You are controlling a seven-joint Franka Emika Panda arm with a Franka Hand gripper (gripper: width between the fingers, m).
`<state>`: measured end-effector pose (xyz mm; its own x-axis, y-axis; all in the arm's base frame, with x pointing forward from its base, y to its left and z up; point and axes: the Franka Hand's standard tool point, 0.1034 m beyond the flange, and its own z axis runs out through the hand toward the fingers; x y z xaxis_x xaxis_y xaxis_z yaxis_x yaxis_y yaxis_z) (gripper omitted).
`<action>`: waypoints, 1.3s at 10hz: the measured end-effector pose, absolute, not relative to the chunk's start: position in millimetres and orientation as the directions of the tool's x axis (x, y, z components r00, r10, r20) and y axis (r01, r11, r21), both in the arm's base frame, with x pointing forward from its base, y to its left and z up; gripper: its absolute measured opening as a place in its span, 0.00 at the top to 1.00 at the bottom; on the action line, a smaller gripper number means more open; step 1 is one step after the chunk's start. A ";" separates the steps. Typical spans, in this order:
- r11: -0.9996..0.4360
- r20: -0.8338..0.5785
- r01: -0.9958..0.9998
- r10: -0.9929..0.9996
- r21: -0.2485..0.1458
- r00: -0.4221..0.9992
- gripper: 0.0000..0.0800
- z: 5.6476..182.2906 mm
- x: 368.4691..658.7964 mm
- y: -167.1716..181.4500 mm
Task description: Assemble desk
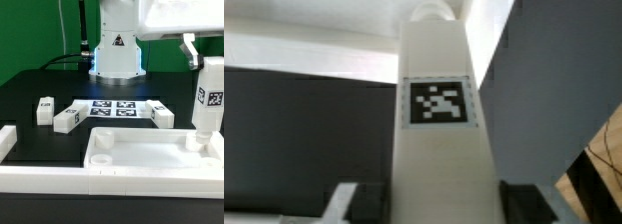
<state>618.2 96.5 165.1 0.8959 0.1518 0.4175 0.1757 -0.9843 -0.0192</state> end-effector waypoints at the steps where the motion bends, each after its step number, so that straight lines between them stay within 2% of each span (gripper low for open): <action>1: -0.978 0.420 0.208 0.187 -0.006 0.888 0.64 165.1 620.2 99.5; 5: -0.979 0.416 0.205 0.182 -0.009 0.891 0.64 162.5 619.5 99.4; 7: -0.973 0.410 0.232 0.211 -0.003 0.888 0.64 153.7 623.6 105.9; 8: -0.962 0.409 0.272 0.254 0.015 0.876 0.64 151.7 630.6 106.9; 13: -0.961 0.408 0.275 0.257 0.015 0.876 0.64 149.5 631.8 107.4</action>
Offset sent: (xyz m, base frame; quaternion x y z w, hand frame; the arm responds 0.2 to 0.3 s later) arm 0.0000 0.0000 0.0000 0.0000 0.0000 0.0000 1.0000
